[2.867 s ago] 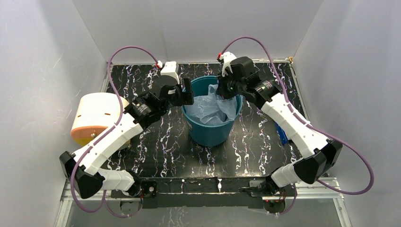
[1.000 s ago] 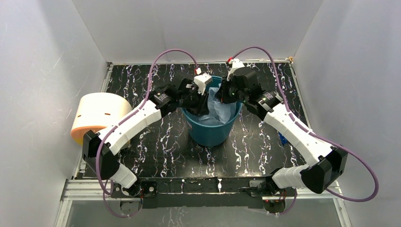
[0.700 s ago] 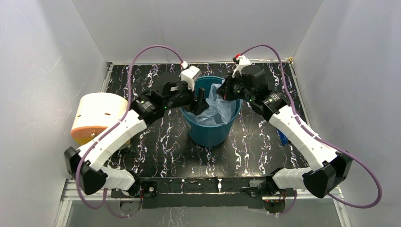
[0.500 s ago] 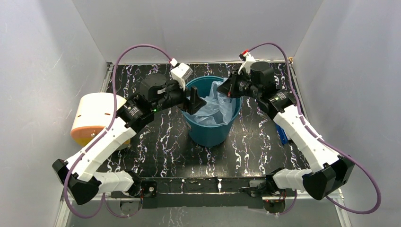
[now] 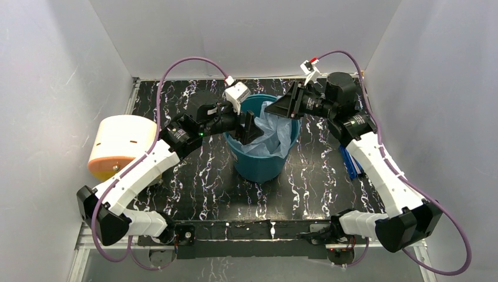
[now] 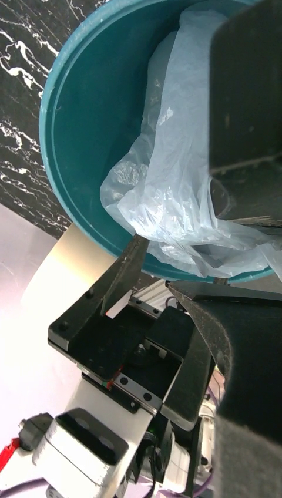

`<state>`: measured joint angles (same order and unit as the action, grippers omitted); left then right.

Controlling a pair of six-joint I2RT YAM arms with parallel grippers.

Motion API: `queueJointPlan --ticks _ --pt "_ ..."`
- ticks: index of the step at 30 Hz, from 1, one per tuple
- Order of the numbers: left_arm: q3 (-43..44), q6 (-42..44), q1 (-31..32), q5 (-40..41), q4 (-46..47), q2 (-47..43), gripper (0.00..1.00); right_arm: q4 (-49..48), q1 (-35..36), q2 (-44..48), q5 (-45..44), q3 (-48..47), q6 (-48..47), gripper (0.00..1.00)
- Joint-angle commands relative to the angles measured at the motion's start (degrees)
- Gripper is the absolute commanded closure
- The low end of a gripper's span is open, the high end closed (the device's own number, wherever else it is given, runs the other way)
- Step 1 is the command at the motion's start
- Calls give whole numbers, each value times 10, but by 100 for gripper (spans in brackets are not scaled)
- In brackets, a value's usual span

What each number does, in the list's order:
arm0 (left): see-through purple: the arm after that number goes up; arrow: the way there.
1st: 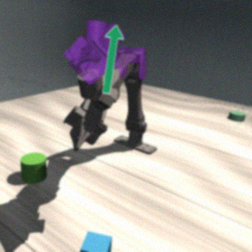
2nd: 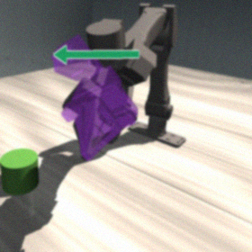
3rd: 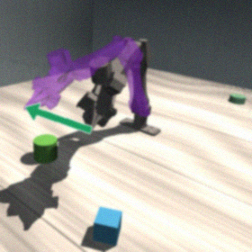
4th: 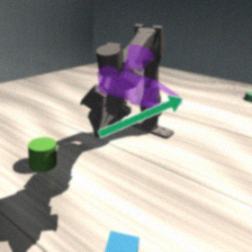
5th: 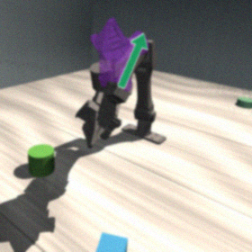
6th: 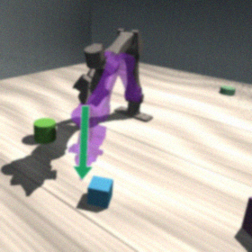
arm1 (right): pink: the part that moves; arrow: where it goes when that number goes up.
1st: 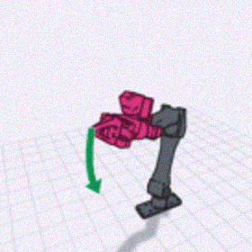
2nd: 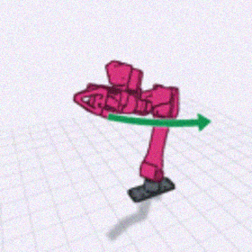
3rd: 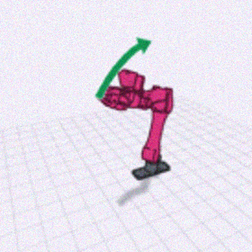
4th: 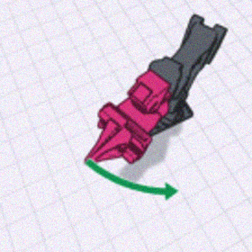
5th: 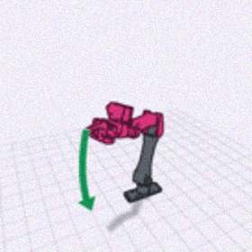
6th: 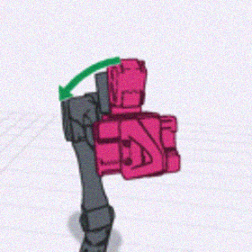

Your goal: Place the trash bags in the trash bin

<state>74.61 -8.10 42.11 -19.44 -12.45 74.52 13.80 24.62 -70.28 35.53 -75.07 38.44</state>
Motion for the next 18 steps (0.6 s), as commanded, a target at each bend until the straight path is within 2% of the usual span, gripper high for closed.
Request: queueJointPlan --ticks 1,4,7,13,16,18 --pt "9 4 -1 9 41 -24 30 -41 -13 26 37 7 12 59" --pt "4 -1 -1 30 48 -40 29 -53 -17 35 24 20 17 63" --pt "17 -88 -1 94 48 -33 26 -74 -20 36 30 31 32 63" --pt "-13 -127 -1 -15 160 -43 24 -148 -21 45 6 75 86 58" --pt "18 -112 -1 -66 143 -15 21 -179 -23 44 19 83 110 58" --pt "46 -109 -1 -101 121 12 24 -192 -22 46 20 88 119 58"
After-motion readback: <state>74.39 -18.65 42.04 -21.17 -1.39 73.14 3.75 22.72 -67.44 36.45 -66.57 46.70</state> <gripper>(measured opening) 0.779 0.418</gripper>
